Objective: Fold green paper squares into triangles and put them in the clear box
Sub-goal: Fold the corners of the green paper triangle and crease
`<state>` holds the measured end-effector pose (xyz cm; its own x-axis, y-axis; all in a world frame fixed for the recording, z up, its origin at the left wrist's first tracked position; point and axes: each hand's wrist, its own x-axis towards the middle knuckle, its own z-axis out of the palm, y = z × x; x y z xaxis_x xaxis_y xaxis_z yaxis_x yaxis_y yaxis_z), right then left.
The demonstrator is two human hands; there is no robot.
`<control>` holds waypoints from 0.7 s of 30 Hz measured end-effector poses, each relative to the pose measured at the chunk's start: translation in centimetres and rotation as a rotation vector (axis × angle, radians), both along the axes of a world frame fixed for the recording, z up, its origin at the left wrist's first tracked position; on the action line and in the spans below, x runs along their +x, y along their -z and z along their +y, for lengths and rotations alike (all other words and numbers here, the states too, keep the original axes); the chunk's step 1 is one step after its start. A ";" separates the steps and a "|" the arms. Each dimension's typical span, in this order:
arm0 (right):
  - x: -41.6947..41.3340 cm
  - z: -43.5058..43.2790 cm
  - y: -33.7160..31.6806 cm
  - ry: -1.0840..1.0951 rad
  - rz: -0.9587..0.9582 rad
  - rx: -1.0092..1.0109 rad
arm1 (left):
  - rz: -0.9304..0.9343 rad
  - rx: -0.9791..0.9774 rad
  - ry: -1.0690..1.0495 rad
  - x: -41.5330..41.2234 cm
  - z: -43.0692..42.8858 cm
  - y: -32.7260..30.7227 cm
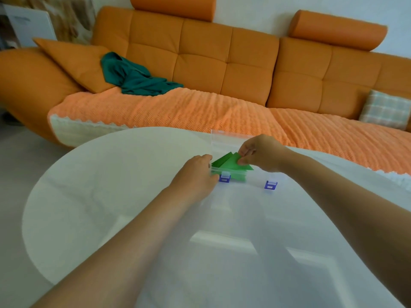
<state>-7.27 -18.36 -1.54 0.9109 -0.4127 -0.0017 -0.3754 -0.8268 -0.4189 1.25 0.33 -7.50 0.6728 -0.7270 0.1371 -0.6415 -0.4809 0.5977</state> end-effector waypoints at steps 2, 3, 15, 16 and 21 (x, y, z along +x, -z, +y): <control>0.4 0.1 0.0 -0.014 0.027 0.007 | 0.002 0.009 -0.005 0.0 0.0 0.0; 0.6 0.2 0.1 -0.021 0.042 0.013 | 0.001 0.011 -0.005 0.0 0.0 0.0; 1.8 0.5 1.1 0.049 0.186 -0.383 | -0.033 0.022 0.005 -0.1 0.3 0.0; 1.8 0.5 1.1 0.060 0.151 -0.405 | -0.034 0.022 0.005 -0.1 0.2 -0.1; 1.7 0.6 1.6 -0.008 0.176 -0.397 | -0.043 0.027 -0.001 -0.3 0.1 -0.3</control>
<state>-5.60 -17.74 -3.13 0.9142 -0.4053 0.0001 -0.4053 -0.9142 0.0017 0.93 0.40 -7.25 0.6672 -0.7305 0.1458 -0.6658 -0.4971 0.5564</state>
